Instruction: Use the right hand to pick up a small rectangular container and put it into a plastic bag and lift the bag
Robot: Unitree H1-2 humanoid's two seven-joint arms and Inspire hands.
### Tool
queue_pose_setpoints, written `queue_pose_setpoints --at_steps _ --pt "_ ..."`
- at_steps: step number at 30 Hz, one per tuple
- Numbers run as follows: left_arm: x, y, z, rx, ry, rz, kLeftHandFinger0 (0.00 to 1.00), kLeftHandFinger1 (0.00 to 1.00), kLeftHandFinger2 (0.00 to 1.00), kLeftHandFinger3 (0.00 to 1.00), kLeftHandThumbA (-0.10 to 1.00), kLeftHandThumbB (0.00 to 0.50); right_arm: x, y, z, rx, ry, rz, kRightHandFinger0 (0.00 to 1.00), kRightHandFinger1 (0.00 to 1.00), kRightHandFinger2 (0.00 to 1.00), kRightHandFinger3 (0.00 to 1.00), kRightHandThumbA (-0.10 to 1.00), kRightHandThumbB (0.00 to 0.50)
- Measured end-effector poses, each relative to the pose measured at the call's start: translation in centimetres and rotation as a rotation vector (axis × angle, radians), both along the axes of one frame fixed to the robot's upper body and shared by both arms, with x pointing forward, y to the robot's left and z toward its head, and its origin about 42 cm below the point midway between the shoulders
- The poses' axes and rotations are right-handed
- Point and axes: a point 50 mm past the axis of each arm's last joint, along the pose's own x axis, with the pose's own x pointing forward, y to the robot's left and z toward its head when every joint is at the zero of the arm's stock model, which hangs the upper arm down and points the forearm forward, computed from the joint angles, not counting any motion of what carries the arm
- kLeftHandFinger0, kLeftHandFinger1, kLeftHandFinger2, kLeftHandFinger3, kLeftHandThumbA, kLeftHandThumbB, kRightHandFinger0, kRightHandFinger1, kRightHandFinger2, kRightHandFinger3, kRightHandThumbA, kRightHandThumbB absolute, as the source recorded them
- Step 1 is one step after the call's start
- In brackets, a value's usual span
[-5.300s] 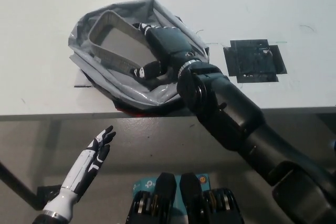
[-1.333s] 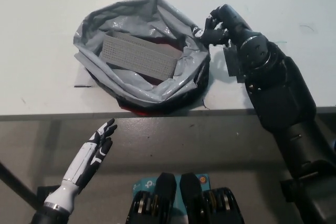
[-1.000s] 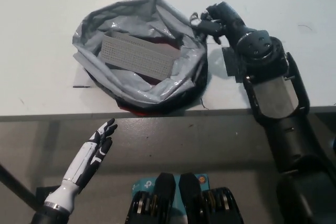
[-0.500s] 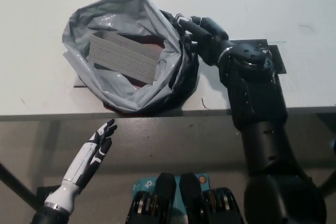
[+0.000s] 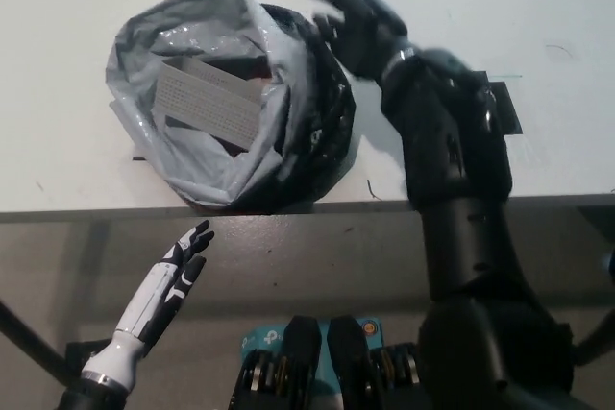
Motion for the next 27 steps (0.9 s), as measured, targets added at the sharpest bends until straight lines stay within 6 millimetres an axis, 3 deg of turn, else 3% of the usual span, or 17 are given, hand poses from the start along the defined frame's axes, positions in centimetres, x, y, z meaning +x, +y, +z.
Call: queue_pose_setpoints --at_steps 2,4,5,7,9,10,11,12,13,14,15,16,17,19,22,27 --pt "0.1 0.0 0.1 -0.001 -0.002 -0.002 0.87 1.0 1.0 1.0 1.0 0.5 -0.4 0.9 3.2 0.024 -0.078 0.013 0.0 0.3 0.66 0.33 -0.1 0.224" --pt "0.1 0.0 0.1 -0.001 -0.003 -0.003 0.87 1.0 1.0 1.0 1.0 0.5 -0.8 1.5 5.2 0.058 -0.123 0.027 0.0 0.32 0.66 0.4 -0.1 0.239" --pt "0.1 0.0 0.1 -0.001 -0.003 -0.003 0.87 1.0 1.0 1.0 1.0 0.5 -1.0 1.9 6.3 0.087 -0.141 0.037 0.01 0.32 0.64 0.44 -0.02 0.246" --pt "0.1 0.0 0.1 -0.001 -0.003 -0.004 0.86 1.0 1.0 1.0 1.0 0.5 -1.1 2.0 6.7 0.123 -0.141 0.043 0.05 0.28 0.53 0.49 0.07 0.233" --pt "0.1 0.0 0.1 -0.002 -0.002 -0.004 0.85 1.0 1.0 1.0 1.0 0.5 -1.2 2.0 6.8 0.14 -0.14 0.041 0.05 0.22 0.43 0.52 0.04 0.243" --pt "0.1 0.0 0.1 -0.002 -0.002 -0.005 0.84 1.0 1.0 1.0 1.0 0.5 -1.3 2.0 7.0 0.152 -0.143 0.043 0.04 0.19 0.43 0.52 0.04 0.253" --pt "0.1 0.0 0.1 -0.002 -0.001 -0.006 0.83 1.0 1.0 1.0 1.0 0.5 -1.5 2.0 7.4 0.174 -0.15 0.042 0.07 0.24 0.5 0.52 0.06 0.255" --pt "0.1 0.0 0.1 -0.002 -0.001 -0.006 0.82 1.0 1.0 1.0 1.0 0.5 -1.6 1.9 7.6 0.184 -0.153 0.042 0.2 0.35 0.59 0.56 0.1 0.252" --pt "0.1 0.0 0.1 -0.002 0.0 -0.007 0.82 1.0 1.0 1.0 1.0 0.5 -1.7 1.8 7.9 0.202 -0.158 0.041 0.2 0.34 0.57 0.55 0.12 0.253" --pt "0.1 0.0 0.1 -0.002 0.0 -0.007 0.82 1.0 1.0 1.0 1.0 0.5 -1.8 1.8 8.2 0.215 -0.162 0.044 0.34 0.44 0.63 0.67 0.18 0.249" --pt "0.1 0.0 0.1 -0.002 0.0 -0.007 0.82 1.0 1.0 1.0 0.99 0.5 -1.9 1.8 8.3 0.218 -0.166 0.045 0.74 0.88 1.0 1.0 0.5 0.279" --pt "0.1 0.0 0.1 -0.002 0.0 -0.009 0.82 1.0 1.0 1.0 0.99 0.5 -2.4 1.9 9.0 0.207 -0.198 0.049 0.85 1.0 1.0 1.0 0.58 0.292" --pt "0.1 0.0 0.1 -0.002 0.001 -0.009 0.82 1.0 1.0 1.0 0.99 0.5 -2.7 2.0 9.4 0.186 -0.218 0.049 1.0 1.0 1.0 1.0 0.71 0.326" --pt "0.1 0.0 0.1 -0.002 0.002 -0.011 0.79 1.0 1.0 1.0 1.0 0.5 -3.1 2.3 10.1 0.079 -0.277 0.046 1.0 1.0 1.0 1.0 0.77 0.407" --pt "0.1 0.0 0.0 -0.002 0.006 -0.011 0.76 1.0 1.0 1.0 1.0 0.5 -3.1 2.0 9.5 -0.089 -0.316 0.021 1.0 1.0 1.0 1.0 0.89 0.483" --pt "0.1 -0.1 -0.1 -0.002 0.009 -0.011 0.76 1.0 1.0 1.0 0.98 0.5 -2.7 1.1 7.0 -0.309 -0.325 -0.025 1.0 1.0 1.0 1.0 0.95 0.5"
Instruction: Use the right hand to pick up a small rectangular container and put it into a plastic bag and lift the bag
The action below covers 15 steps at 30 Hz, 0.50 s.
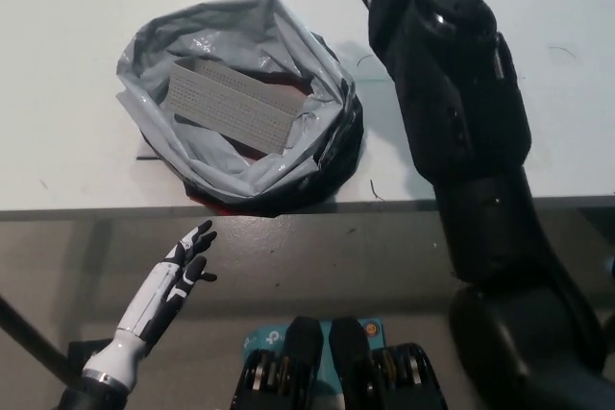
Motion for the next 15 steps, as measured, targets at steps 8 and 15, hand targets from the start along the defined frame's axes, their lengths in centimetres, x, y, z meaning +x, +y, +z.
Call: queue_pose_setpoints --at_steps 8,15 --pt "0.0 0.0 0.0 0.0 0.003 0.001 0.73 1.0 1.0 1.0 1.0 0.5 0.0 -1.0 -4.6 -0.297 -0.01 -0.079 1.0 1.0 1.0 1.0 0.89 0.5" --pt "0.0 0.0 -0.1 0.001 0.005 -0.001 0.72 1.0 1.0 1.0 1.0 0.5 -0.4 -0.9 -8.7 -0.543 -0.018 -0.095 1.0 1.0 1.0 1.0 0.85 0.5"
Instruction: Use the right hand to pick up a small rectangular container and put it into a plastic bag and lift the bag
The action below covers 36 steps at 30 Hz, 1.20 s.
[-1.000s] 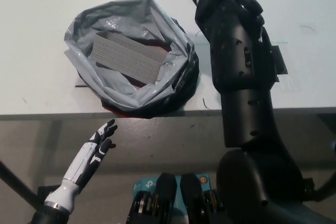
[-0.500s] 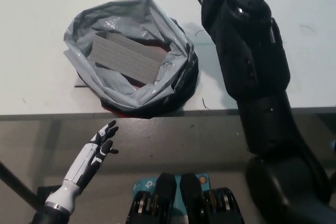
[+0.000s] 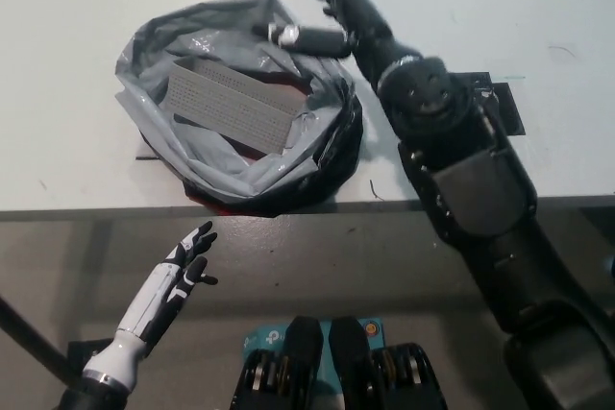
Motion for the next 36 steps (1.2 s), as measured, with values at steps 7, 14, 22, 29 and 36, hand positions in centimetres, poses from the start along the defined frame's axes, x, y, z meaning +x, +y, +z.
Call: queue_pose_setpoints --at_steps 7,14,22,29,36 --pt "0.0 0.0 0.0 0.0 0.001 -0.001 0.71 1.0 1.0 1.0 1.0 0.5 -0.8 0.7 -3.8 -0.224 0.004 0.015 1.0 1.0 1.0 1.0 0.82 0.5" --pt "0.0 0.0 0.0 0.0 0.001 -0.001 0.69 1.0 1.0 1.0 0.98 0.5 -1.1 0.9 -5.7 -0.404 -0.013 0.022 1.0 1.0 1.0 1.0 0.77 0.5" --pt "0.0 0.0 0.0 0.0 0.001 -0.001 0.68 1.0 1.0 1.0 0.97 0.5 -1.2 1.0 -6.2 -0.57 -0.056 0.012 1.0 1.0 1.0 1.0 0.76 0.5" --pt "0.0 0.0 0.0 0.0 0.001 -0.001 0.66 1.0 1.0 1.0 0.98 0.5 -1.0 0.7 -6.6 -0.7 -0.097 -0.028 1.0 1.0 1.0 1.0 0.82 0.472" --pt "0.0 0.0 0.0 0.0 0.002 -0.001 0.64 1.0 1.0 1.0 0.98 0.5 -1.0 0.3 -6.6 -0.795 -0.138 -0.07 1.0 1.0 1.0 1.0 0.77 0.454"
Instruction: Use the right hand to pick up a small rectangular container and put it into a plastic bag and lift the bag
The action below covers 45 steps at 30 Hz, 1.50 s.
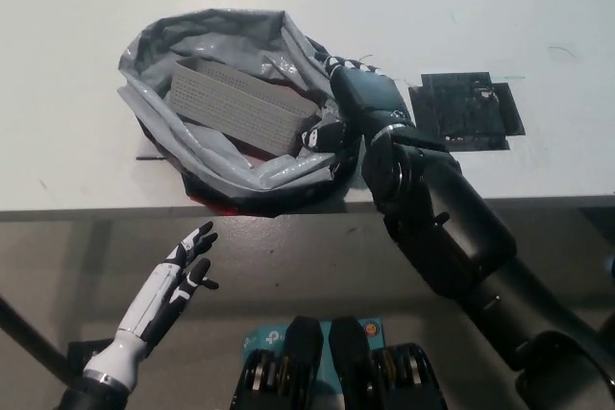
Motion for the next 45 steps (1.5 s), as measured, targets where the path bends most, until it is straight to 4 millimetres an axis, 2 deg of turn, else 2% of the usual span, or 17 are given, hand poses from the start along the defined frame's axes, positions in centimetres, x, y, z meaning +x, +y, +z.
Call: queue_pose_setpoints --at_steps 6,11,12,13,14,15,16,17,18,19,22,26,30,37,41,42,45 --pt "0.0 0.0 0.0 0.0 0.0 0.0 0.63 1.0 1.0 1.0 0.99 0.5 0.2 -0.6 0.5 -0.06 -0.049 -0.037 1.0 1.0 1.0 1.0 0.81 0.452" --pt "0.0 0.0 0.0 0.001 -0.001 -0.001 0.61 0.98 1.0 1.0 1.0 0.5 0.8 -1.9 1.4 -0.083 -0.093 -0.106 0.69 1.0 1.0 1.0 0.76 0.455" --pt "0.1 0.0 0.1 0.002 -0.002 -0.002 0.6 0.97 1.0 1.0 1.0 0.5 0.9 -2.2 1.7 -0.082 -0.1 -0.118 0.58 0.92 1.0 1.0 0.76 0.438" --pt "0.1 0.0 0.1 0.003 -0.002 -0.003 0.59 0.96 1.0 1.0 1.0 0.5 1.1 -2.4 2.1 -0.08 -0.107 -0.134 0.36 0.59 0.93 1.0 0.67 0.427" --pt "0.1 0.0 0.1 0.003 -0.003 -0.003 0.59 0.96 1.0 1.0 1.0 0.5 1.2 -2.5 2.2 -0.077 -0.108 -0.139 0.15 0.3 0.58 1.0 0.63 0.412" --pt "0.3 0.0 0.4 0.006 -0.01 -0.007 0.59 0.97 1.0 1.0 1.0 0.5 1.7 -2.9 3.1 -0.059 -0.115 -0.167 0.07 0.2 0.45 1.0 0.63 0.396" --pt "0.3 0.0 0.4 0.006 -0.012 -0.007 0.59 0.97 1.0 1.0 1.0 0.5 1.7 -2.9 3.3 -0.055 -0.115 -0.171 0.04 0.18 0.42 1.0 0.63 0.392" --pt "0.5 0.0 0.6 0.007 -0.017 -0.009 0.59 0.96 1.0 1.0 0.99 0.5 2.1 -3.1 3.8 -0.041 -0.112 -0.184 0.27 0.44 0.62 1.0 0.61 0.36" --pt "0.6 0.0 0.7 0.008 -0.021 -0.01 0.59 0.96 1.0 1.0 0.99 0.5 2.3 -3.2 4.1 -0.036 -0.107 -0.189 0.31 0.47 0.64 1.0 0.6 0.352" --pt "0.7 0.0 0.9 0.009 -0.025 -0.011 0.59 0.96 1.0 1.0 0.99 0.5 2.6 -3.4 4.4 -0.028 -0.102 -0.196 0.14 0.22 0.4 1.0 0.55 0.347" --pt "0.9 0.0 1.1 0.012 -0.031 -0.014 0.57 0.94 1.0 1.0 0.99 0.5 3.6 -4.2 4.0 0.017 -0.018 -0.217 0.06 0.03 0.2 0.94 0.48 0.335" --pt "0.9 0.1 1.1 0.016 -0.029 -0.017 0.52 0.9 1.0 1.0 0.98 0.5 4.4 -5.7 1.9 0.115 0.104 -0.255 0.0 0.0 0.0 0.9 0.48 0.32" --pt "0.9 0.1 1.1 0.017 -0.03 -0.02 0.46 0.85 1.0 1.0 0.97 0.5 4.8 -6.6 0.4 0.197 0.194 -0.276 0.0 0.0 0.22 1.0 0.38 0.325" --pt "1.3 0.0 1.5 0.017 -0.038 -0.027 0.45 0.82 1.0 1.0 0.97 0.5 5.4 -7.6 -1.5 0.378 0.348 -0.3 0.0 0.0 0.24 0.97 0.41 0.315" --pt "1.5 0.0 1.7 0.018 -0.046 -0.032 0.44 0.81 1.0 1.0 0.98 0.5 5.5 -7.6 -1.8 0.449 0.4 -0.291 0.0 0.0 0.04 0.66 0.49 0.263" --pt "1.6 0.0 1.8 0.019 -0.048 -0.034 0.43 0.81 1.0 1.0 0.98 0.5 5.6 -7.5 -1.8 0.464 0.409 -0.286 0.0 0.0 0.0 0.17 0.5 0.186" --pt "1.8 -0.1 2.0 0.02 -0.055 -0.036 0.43 0.81 1.0 1.0 0.97 0.5 5.7 -7.6 -1.7 0.522 0.428 -0.274 0.0 0.07 0.14 0.11 0.47 0.149"
